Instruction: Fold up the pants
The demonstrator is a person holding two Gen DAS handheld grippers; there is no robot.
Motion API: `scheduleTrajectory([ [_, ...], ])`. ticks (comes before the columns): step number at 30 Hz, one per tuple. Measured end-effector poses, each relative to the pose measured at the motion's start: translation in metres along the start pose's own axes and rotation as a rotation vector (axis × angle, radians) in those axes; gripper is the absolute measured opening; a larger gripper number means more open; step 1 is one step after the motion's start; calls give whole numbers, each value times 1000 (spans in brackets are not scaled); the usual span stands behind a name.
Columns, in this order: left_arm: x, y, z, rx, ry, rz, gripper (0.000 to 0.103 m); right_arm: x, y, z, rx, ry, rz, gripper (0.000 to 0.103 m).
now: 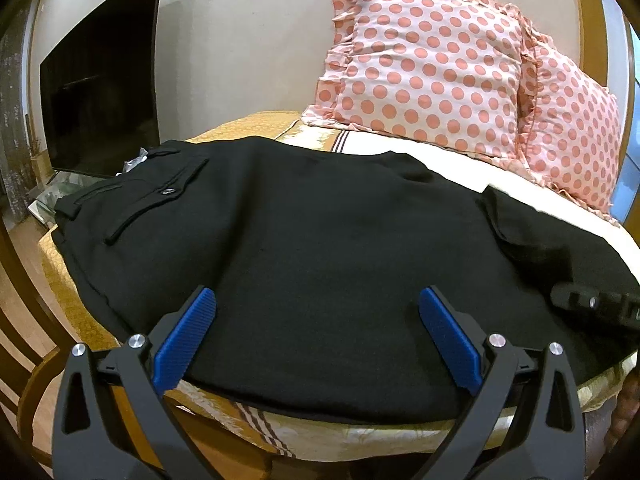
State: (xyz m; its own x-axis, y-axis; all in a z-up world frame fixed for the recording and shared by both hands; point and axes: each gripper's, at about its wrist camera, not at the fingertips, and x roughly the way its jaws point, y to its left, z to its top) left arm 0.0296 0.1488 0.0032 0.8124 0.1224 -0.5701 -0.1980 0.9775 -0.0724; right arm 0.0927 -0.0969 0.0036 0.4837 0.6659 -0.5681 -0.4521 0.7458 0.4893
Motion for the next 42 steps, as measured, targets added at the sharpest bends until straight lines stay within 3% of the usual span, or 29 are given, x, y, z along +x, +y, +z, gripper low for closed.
scheduleTrajectory([
  [5, 0, -3, -1, 16, -10, 9, 101, -15, 18, 25, -5, -102, 29, 6],
  [10, -6, 3, 1, -14, -12, -38, 101, 15, 42, 16, -98, -13, -14, 6],
  [14, -30, 23, 7, -110, -67, -96, 101, 6, 43, 16, -119, -56, -20, 6],
  [19, -50, 49, 19, -156, -152, -9, 101, 9, 59, 7, -233, -32, -43, 6],
  [24, -51, 74, 22, -219, -149, 66, 101, 20, 69, -15, -380, 32, -101, 8],
  [26, -52, 83, 21, -240, -148, 90, 101, 20, 76, -24, -443, 47, -124, 19],
  [27, -52, 86, 20, -248, -148, 99, 101, 19, 78, -25, -454, 60, -106, 38],
  [28, -53, 89, 20, -254, -148, 106, 101, 14, 82, -25, -454, 63, -62, 48],
  [31, -56, 97, 17, -276, -147, 124, 101, -3, 85, -15, -419, -5, 19, 48],
  [34, -57, 104, 15, -296, -147, 142, 101, -5, 77, 1, -395, -80, -102, 48],
  [36, -56, 109, 15, -307, -139, 151, 101, 7, 72, 6, -384, -56, -178, 48],
  [38, -53, 114, 14, -328, -122, 163, 101, 31, 67, 1, -396, 63, -248, 48],
  [42, -46, 132, 11, -397, -92, 139, 101, 33, 70, -9, -450, 39, -279, 49],
])
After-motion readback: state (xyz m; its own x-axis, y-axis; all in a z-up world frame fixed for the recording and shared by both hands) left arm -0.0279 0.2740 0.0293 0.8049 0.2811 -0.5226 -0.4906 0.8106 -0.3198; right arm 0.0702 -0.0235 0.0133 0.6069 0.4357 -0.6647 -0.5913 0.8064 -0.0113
